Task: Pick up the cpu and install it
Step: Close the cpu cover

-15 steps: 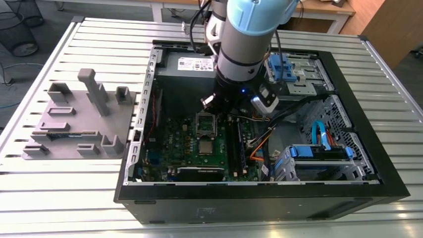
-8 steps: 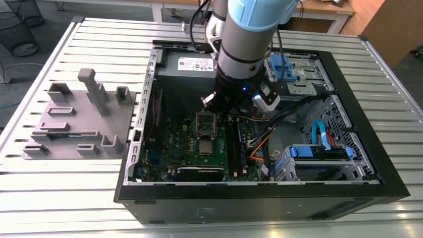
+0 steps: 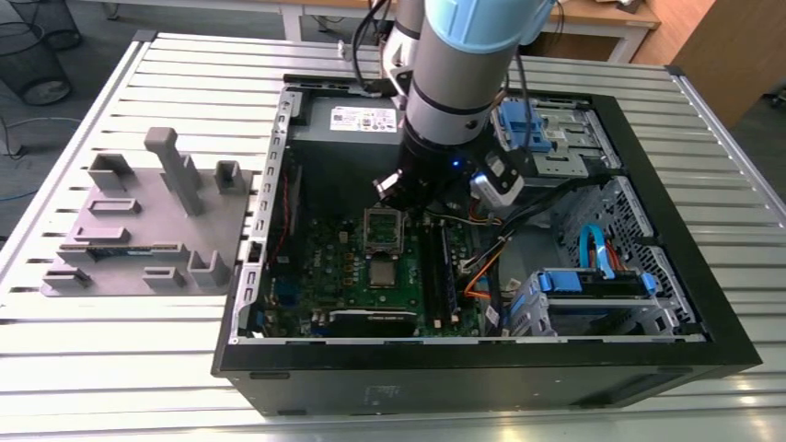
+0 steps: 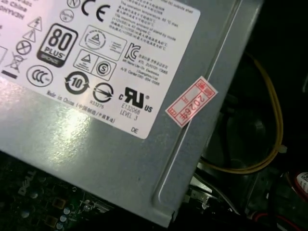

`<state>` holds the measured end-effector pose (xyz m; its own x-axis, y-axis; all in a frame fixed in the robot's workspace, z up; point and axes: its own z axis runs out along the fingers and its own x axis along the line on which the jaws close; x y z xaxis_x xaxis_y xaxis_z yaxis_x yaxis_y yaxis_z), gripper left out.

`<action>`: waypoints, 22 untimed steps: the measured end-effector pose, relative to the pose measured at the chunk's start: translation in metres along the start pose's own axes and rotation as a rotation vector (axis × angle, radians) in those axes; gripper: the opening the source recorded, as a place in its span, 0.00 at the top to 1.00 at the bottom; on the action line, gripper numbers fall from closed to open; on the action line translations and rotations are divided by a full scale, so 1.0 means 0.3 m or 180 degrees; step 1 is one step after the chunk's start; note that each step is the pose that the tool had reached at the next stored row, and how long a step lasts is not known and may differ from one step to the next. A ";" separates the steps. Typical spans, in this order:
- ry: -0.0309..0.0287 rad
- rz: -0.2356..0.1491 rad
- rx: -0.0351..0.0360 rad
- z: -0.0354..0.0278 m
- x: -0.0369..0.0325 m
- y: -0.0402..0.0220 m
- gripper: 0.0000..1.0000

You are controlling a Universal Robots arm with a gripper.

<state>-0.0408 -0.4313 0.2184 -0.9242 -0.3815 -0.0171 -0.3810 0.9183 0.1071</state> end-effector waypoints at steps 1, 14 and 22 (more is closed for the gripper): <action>0.0001 0.0000 0.0002 -0.003 0.001 -0.001 0.89; 0.0009 0.0000 0.0020 -0.030 0.010 -0.023 0.89; 0.0012 0.0001 0.0030 -0.043 0.018 -0.040 0.89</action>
<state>-0.0408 -0.4457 0.2298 -0.9242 -0.3817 -0.0133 -0.3811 0.9193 0.0978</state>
